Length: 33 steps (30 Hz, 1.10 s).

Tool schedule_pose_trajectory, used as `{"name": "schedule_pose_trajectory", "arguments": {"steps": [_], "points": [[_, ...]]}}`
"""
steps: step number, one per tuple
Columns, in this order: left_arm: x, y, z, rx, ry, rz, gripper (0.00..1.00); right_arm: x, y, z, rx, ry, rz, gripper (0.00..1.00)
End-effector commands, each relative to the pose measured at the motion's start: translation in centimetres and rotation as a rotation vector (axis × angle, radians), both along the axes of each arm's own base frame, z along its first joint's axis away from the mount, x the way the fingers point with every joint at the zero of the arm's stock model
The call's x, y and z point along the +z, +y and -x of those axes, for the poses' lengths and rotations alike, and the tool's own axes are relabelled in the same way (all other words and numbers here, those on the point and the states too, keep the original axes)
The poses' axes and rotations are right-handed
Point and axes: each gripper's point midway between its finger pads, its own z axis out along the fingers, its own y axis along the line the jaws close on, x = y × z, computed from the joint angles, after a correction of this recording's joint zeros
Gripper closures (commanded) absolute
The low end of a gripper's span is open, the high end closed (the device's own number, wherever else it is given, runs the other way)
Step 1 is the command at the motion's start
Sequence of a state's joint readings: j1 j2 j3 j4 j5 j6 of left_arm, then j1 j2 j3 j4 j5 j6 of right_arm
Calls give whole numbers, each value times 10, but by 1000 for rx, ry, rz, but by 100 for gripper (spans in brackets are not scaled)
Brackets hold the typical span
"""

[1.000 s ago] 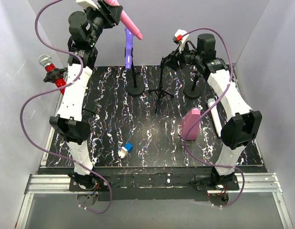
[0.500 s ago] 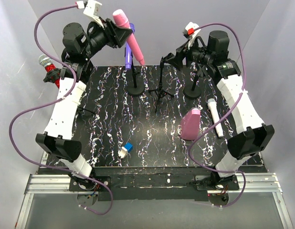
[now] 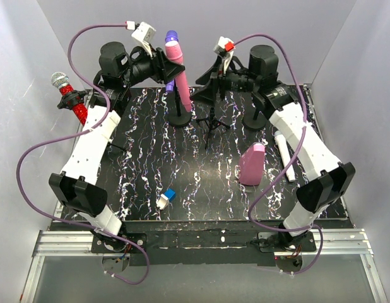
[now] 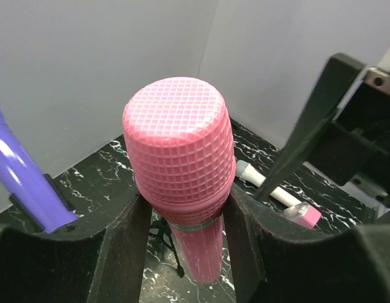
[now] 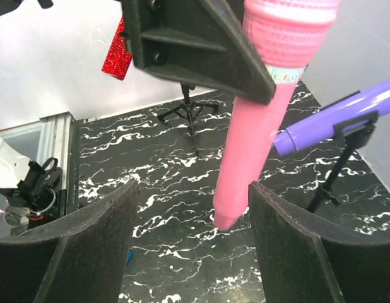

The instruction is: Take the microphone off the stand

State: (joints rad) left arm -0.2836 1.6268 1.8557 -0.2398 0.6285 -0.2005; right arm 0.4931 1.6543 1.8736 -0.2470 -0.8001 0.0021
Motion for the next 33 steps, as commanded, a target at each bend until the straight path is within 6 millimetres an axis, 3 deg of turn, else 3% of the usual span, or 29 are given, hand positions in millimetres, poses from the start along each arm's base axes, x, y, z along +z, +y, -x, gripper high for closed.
{"name": "schedule_pose_trajectory", "arguments": {"steps": [1, 10, 16, 17, 19, 21, 24, 29, 33], "points": [[29, -11, 32, -86, -64, 13, 100, 20, 17, -8, -8, -15, -63, 24], [28, -14, 43, -75, -33, 21, 100, 18, 40, -29, -57, 14, -82, 31], [25, -14, 46, -71, -24, 14, 100, 11, 46, -25, -49, 3, -67, 62], [26, -14, 47, -71, -31, 12, 95, 12, 44, -25, -59, -4, -66, 66], [27, -13, 47, -65, -39, 10, 72, 11, 39, -26, -100, -12, -61, 77], [30, -12, 46, -58, -57, 6, 51, 13, 31, -28, -140, -33, -55, 88], [36, -10, 45, -49, -95, -5, 36, 16, 16, -28, -182, -38, -53, 94], [43, -6, 46, -32, -154, -32, 27, 31, -31, -43, -324, -99, -60, 99], [36, -3, 48, -23, -155, -46, 26, 60, -80, -51, -440, -170, -84, 99]]}}
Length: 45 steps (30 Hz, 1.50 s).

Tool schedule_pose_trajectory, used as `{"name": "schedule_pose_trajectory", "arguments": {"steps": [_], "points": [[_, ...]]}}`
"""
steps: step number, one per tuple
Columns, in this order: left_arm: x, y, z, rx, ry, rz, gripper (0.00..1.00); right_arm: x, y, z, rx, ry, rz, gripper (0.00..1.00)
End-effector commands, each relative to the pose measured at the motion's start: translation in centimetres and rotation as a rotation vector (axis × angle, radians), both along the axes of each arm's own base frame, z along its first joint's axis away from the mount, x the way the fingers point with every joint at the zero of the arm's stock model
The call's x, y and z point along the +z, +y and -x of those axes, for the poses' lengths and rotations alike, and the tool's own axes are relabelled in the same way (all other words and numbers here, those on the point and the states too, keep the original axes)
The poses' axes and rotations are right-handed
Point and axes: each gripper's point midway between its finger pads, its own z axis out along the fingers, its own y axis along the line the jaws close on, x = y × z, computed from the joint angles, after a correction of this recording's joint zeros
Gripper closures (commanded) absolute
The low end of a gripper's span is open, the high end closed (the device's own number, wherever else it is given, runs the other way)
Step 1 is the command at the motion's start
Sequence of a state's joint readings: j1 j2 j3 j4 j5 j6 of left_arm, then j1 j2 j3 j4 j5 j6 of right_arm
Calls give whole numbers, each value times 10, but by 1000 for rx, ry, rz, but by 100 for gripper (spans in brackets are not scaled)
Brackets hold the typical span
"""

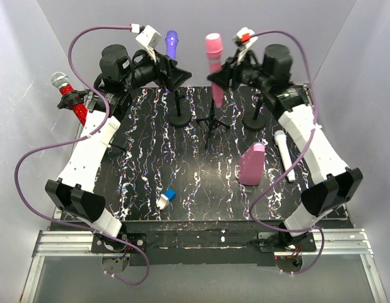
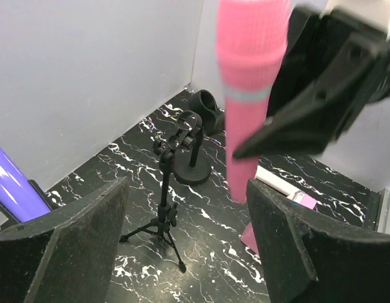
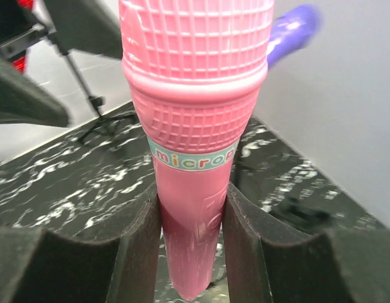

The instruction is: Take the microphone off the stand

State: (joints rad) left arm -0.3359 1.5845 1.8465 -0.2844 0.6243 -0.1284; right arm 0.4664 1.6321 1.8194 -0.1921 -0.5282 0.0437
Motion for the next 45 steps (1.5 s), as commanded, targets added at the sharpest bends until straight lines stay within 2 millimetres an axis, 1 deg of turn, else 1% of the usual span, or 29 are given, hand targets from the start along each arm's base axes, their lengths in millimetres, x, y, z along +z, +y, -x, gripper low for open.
{"name": "schedule_pose_trajectory", "arguments": {"steps": [1, 2, 4, 6, 8, 9, 10, 11, 12, 13, 15, 16, 17, 18, 19, 21, 23, 24, 25, 26, 27, 28, 31, 33, 34, 35, 38, 40, 45], "points": [[28, 11, 24, 19, -100, 1, 26, 70, -67, -3, -177, -195, -50, 99], [26, 11, 24, 17, -96, -1, 25, 73, -80, -5, -209, -223, -30, 99], [24, 11, 24, 14, -91, -1, 26, 76, -116, -15, -312, -232, -4, 99], [22, 11, 24, 14, -89, -6, 26, 66, -157, -30, -473, -214, 51, 99], [21, 11, 22, 19, -90, -12, 25, 48, -200, -44, -623, -159, 87, 99], [19, 11, 21, 22, -90, -16, 25, 34, -222, -48, -678, -118, 101, 99], [19, 12, 20, 24, -92, -21, 25, 20, -240, -50, -718, -81, 120, 99], [16, 12, 20, 24, -89, -27, 25, -3, -254, -51, -746, -28, 151, 99], [16, 12, 21, 25, -90, -31, 25, -21, -278, -50, -790, 10, 196, 99], [14, 12, 21, 22, -88, -35, 25, -42, -292, -50, -818, 44, 262, 99], [9, 13, 21, 21, -92, -50, 25, -91, -323, -47, -901, 154, 407, 99], [6, 13, 21, 24, -90, -57, 25, -117, -335, -40, -903, 225, 472, 99], [3, 14, 21, 26, -84, -60, 25, -138, -344, -36, -900, 279, 513, 99], [3, 14, 21, 29, -83, -62, 25, -157, -352, -33, -904, 327, 547, 99], [2, 14, 22, 29, -82, -64, 25, -172, -359, -30, -900, 362, 577, 99], [2, 15, 21, 31, -78, -66, 25, -201, -367, -25, -847, 408, 653, 99], [1, 15, 20, 35, -76, -70, 25, -233, -381, -23, -843, 474, 752, 99], [0, 16, 20, 39, -74, -73, 25, -245, -384, -23, -838, 506, 776, 99], [-1, 17, 19, 45, -73, -75, 25, -256, -392, -23, -858, 533, 801, 99], [-2, 17, 18, 50, -72, -80, 25, -269, -396, -22, -852, 573, 796, 99], [-2, 17, 17, 53, -73, -82, 25, -277, -397, -19, -847, 609, 789, 99], [-1, 18, 18, 54, -74, -82, 25, -289, -393, -18, -812, 646, 777, 99], [-2, 18, 18, 56, -68, -84, 25, -327, -399, -8, -789, 756, 793, 99], [-4, 19, 16, 58, -83, -105, 25, -347, -399, 0, -762, 832, 779, 99], [-5, 19, 16, 62, -79, -111, 25, -356, -401, 4, -760, 861, 782, 98], [-6, 20, 15, 67, -80, -117, 25, -364, -402, 7, -751, 880, 792, 95], [-9, 21, 15, 78, -86, -146, 25, -378, -405, 9, -710, 883, 827, 87], [-11, 21, 15, 85, -87, -160, 25, -383, -409, 8, -709, 889, 832, 83], [-16, 15, 18, 65, -92, -195, 25, -392, -412, 9, -699, 921, 826, 80]]}}
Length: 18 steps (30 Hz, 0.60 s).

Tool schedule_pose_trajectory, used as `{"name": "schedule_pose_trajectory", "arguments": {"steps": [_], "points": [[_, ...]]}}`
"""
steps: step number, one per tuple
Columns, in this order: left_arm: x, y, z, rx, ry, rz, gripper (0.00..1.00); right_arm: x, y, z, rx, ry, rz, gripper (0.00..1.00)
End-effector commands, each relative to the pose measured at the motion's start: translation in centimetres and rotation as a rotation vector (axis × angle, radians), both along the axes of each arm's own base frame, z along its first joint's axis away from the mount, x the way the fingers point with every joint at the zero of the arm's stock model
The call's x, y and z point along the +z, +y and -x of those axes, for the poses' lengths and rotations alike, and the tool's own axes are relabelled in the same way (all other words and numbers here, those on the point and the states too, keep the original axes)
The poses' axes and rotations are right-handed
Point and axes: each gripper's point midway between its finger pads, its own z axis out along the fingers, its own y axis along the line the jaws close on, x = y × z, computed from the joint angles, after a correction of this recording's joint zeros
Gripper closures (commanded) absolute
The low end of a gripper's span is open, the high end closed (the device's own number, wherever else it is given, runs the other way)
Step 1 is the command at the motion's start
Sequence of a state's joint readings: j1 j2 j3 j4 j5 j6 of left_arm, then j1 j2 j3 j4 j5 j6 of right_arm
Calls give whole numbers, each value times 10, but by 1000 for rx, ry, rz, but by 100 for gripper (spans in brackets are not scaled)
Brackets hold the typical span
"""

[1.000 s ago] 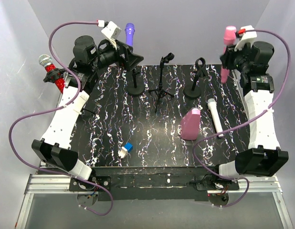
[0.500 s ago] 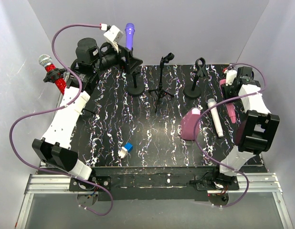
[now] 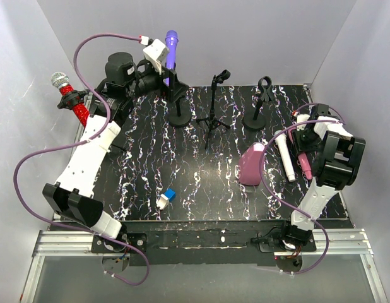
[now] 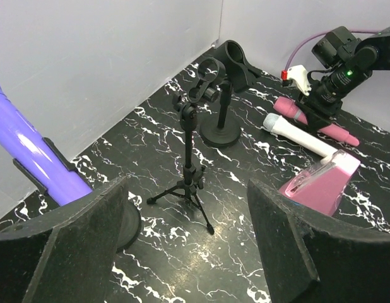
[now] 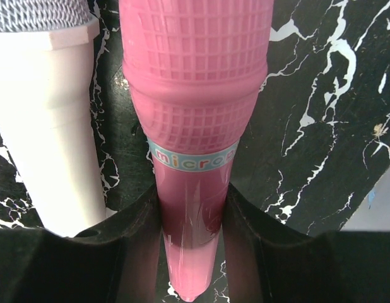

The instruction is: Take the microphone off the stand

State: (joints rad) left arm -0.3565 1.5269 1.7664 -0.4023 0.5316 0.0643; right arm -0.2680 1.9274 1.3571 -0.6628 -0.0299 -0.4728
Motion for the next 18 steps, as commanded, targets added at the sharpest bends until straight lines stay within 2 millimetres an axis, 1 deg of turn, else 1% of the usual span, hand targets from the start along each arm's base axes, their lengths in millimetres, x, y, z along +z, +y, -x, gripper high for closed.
{"name": "schedule_pose_trajectory", "arguments": {"steps": [1, 3, 4, 5, 6, 8, 10, 12, 14, 17, 18], "points": [[20, 0, 13, -8, -69, -38, 25, 2, -2, -8, 7, -18, -11, 77], [17, -2, 11, -14, -66, -51, 25, 0, -1, -5, 1, -9, -32, 67], [17, -3, 10, -16, -62, -55, 25, -2, 1, -3, -1, -4, -43, 59], [17, -4, 8, -12, -58, -58, 25, -3, 3, 0, 0, 3, -50, 54], [12, -5, 8, -11, -42, -65, 25, -4, 3, 1, -6, 3, -51, 50], [-1, -11, 16, -56, -43, -116, 25, -4, 5, 4, -15, 3, -67, 42], [-12, -15, 25, -98, -66, -166, 25, 1, 2, 5, -47, -7, -83, 38], [-15, -16, 26, -105, -67, -174, 25, 7, 0, 3, -81, -19, -107, 36], [-14, -16, 26, -101, -63, -162, 25, 12, 1, 6, -90, -17, -134, 36], [-2, -16, 30, -100, -105, -139, 25, 20, 1, 6, -93, -26, -132, 34], [7, -15, 32, -101, -125, -129, 25, 26, 3, 3, -106, -41, -142, 33]]}}
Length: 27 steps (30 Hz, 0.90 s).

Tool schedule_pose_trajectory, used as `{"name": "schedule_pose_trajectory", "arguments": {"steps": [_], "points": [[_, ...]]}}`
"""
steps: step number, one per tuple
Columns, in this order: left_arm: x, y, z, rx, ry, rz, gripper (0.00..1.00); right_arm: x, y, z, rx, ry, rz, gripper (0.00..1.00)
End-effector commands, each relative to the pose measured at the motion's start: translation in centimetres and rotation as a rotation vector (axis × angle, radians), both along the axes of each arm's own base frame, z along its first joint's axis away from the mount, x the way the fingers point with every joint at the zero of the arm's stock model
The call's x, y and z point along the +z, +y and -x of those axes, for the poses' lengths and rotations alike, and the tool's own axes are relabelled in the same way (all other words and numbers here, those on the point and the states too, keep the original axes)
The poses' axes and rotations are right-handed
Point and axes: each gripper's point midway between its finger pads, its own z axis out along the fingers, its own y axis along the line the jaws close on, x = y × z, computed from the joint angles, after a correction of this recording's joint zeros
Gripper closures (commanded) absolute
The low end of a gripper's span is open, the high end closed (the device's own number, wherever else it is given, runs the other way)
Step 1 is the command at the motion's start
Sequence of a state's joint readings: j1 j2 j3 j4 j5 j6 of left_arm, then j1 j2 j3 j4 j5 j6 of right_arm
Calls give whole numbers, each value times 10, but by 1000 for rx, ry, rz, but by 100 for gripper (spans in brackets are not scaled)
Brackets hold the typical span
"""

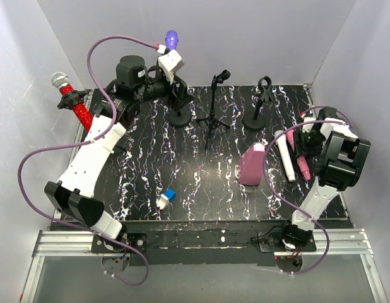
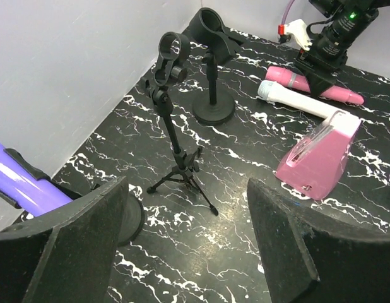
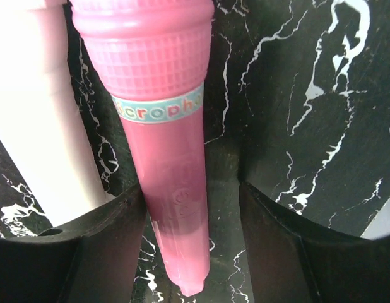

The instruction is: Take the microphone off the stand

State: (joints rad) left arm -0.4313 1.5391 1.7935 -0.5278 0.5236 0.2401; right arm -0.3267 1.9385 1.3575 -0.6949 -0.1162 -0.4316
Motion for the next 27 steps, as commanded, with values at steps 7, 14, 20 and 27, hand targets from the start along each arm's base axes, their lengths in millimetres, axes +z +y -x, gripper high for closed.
{"name": "schedule_pose_trajectory", "arguments": {"steps": [7, 14, 20, 27], "points": [[99, 7, 12, 33, -179, 115, 24, 94, 28, -18, -91, -194, -155, 27], [65, 73, -50, 515, -150, 32, 21, 178, 40, -13, -150, -335, -187, 30], [27, 80, -95, 626, -28, 71, 23, 253, 55, -27, -179, -535, -267, 30], [-10, 65, -145, 621, 12, 108, 25, 272, 74, -15, -137, -583, -338, 28]]}}
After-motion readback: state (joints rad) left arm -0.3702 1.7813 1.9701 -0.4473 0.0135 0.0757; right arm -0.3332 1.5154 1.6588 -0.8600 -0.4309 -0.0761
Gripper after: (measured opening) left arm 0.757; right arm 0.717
